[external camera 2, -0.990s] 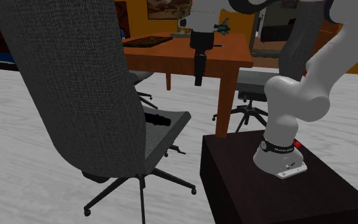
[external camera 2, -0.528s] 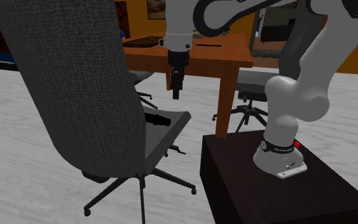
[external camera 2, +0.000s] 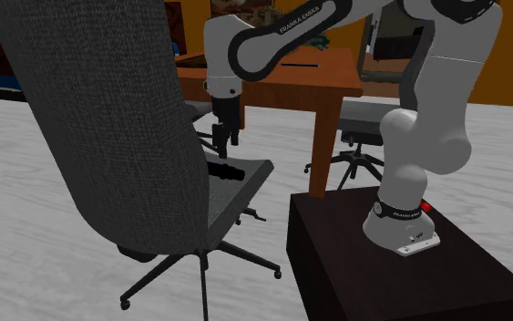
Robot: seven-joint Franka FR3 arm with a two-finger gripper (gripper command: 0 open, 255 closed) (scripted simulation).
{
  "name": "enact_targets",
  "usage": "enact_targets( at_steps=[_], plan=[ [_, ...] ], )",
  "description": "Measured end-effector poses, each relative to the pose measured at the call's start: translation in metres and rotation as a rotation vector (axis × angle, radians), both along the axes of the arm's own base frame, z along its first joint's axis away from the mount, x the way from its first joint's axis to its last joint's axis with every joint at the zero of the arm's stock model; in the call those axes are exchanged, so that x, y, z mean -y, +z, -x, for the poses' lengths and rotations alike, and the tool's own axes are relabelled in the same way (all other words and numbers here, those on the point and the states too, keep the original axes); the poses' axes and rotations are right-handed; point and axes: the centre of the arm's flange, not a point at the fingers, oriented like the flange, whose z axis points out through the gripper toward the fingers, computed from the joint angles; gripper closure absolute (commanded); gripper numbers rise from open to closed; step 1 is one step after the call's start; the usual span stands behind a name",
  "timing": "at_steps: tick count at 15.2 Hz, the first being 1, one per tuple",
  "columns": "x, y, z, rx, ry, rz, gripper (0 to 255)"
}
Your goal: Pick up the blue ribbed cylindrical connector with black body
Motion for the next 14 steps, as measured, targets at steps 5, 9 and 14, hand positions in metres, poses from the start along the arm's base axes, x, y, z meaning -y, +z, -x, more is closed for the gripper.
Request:
enact_targets(
  at_steps=[5,9,14],
  plan=[
    [0.032,-0.041,-0.037,-0.018,-0.07,-0.022,0],
    [0.035,-0.062,-0.041,-0.02,-0.078,-0.025,0],
    [0.035,-0.084,-0.042,-0.02,-0.079,-0.025,255]
  ],
)
